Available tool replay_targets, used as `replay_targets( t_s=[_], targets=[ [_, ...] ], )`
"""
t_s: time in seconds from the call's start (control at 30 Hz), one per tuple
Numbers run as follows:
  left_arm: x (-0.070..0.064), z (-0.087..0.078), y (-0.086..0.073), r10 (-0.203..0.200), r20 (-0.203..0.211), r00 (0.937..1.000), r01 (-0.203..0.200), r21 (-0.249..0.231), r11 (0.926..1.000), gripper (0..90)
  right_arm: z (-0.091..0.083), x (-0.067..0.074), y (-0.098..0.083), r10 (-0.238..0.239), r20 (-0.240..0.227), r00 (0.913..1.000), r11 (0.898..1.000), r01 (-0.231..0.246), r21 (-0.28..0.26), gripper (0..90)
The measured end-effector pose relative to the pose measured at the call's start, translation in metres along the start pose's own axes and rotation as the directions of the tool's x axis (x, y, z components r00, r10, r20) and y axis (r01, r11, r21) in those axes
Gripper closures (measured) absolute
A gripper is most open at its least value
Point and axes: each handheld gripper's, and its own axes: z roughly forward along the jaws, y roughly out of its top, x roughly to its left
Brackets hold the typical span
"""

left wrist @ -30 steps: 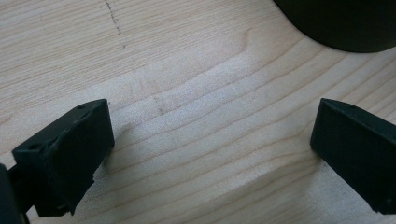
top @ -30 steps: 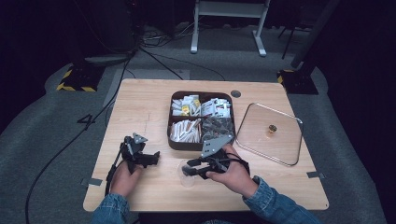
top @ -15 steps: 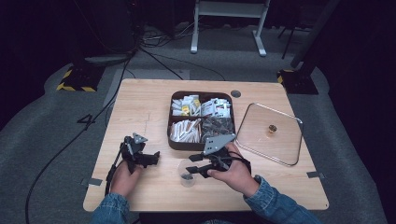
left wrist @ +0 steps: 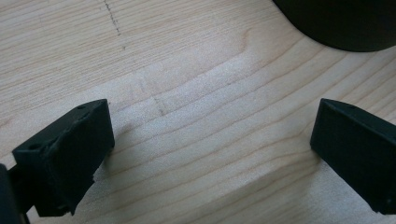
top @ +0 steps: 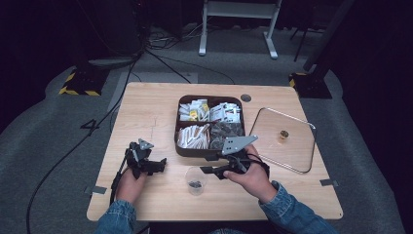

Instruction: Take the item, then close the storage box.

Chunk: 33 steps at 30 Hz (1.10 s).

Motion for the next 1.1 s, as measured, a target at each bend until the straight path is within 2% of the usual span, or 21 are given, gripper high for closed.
replay_targets(
  t_s=[0.4, 0.63, 0.73, 0.9, 1.1],
  targets=[
    [0.001, 0.001, 0.001, 0.008, 0.015, 0.9999, -0.008, 0.001, 1.0, 0.0, -0.025, -0.012, 0.001, 0.024, 0.076, 0.9968, 0.998, -0.02, -0.055, 53.3],
    [0.001, 0.001, 0.001, 0.008, 0.015, 0.9999, -0.008, 0.002, 1.0, 0.0, -0.045, -0.033, -0.001, 0.064, 0.149, 0.9867, 0.995, -0.051, -0.088, 52.7],
    [0.001, 0.001, 0.001, 0.008, 0.015, 0.9999, -0.008, 0.002, 1.0, 0.0, -0.054, -0.042, -0.004, 0.083, 0.192, 0.9779, 0.993, -0.066, -0.095, 51.9],
    [0.001, 0.001, 0.0, 0.001, 0.009, 1.0, -0.001, -0.001, 1.0, 0.0, -0.066, -0.059, -0.009, 0.106, 0.275, 0.9557, 0.992, -0.084, -0.089, 51.0],
    [0.001, 0.001, 0.001, 0.001, 0.012, 0.9999, -0.001, 0.001, 1.0, 0.0, -0.081, -0.084, -0.024, 0.174, 0.356, 0.9182, 0.984, -0.147, -0.102, 48.8]
  ],
)
